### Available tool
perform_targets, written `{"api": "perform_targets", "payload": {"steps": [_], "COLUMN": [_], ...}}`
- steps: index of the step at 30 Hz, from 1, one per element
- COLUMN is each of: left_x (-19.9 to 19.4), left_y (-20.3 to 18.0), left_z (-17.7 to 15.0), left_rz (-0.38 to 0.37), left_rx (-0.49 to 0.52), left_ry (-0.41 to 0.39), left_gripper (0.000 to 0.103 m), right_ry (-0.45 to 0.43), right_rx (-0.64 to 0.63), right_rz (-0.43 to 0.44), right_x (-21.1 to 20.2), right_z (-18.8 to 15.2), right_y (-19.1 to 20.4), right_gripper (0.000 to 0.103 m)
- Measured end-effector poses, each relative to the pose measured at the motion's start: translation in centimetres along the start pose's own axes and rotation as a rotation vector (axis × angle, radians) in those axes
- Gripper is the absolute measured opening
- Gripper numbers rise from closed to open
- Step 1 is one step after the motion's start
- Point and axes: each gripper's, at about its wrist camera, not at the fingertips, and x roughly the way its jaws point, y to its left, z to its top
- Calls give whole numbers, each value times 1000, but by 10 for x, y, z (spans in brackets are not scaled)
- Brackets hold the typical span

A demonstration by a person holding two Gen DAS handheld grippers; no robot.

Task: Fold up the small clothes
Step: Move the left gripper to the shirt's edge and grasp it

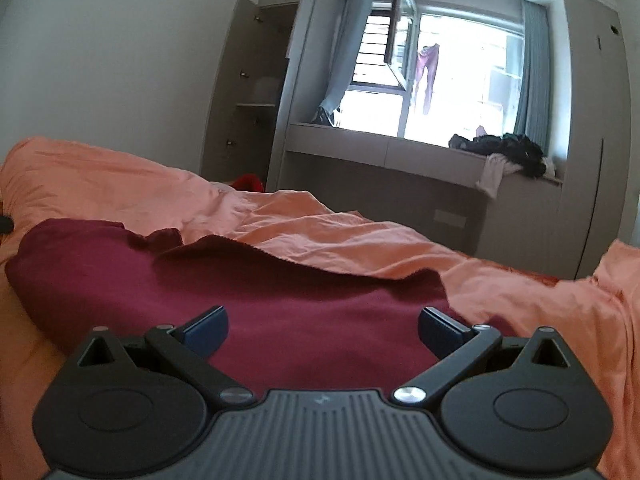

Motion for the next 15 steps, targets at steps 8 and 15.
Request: {"api": "perform_targets", "payload": {"steps": [8, 15], "left_x": [22, 44], "left_y": [-8, -22], "left_z": [-16, -26], "left_rz": [-170, -199], "left_rx": [-102, -151], "left_ry": [131, 174], "left_gripper": [102, 102], "right_ry": [-34, -17], "right_rx": [58, -6], "right_rz": [56, 38], "right_x": [-2, 12], "right_z": [-9, -13], "right_y": [14, 36], "right_gripper": [103, 103]}}
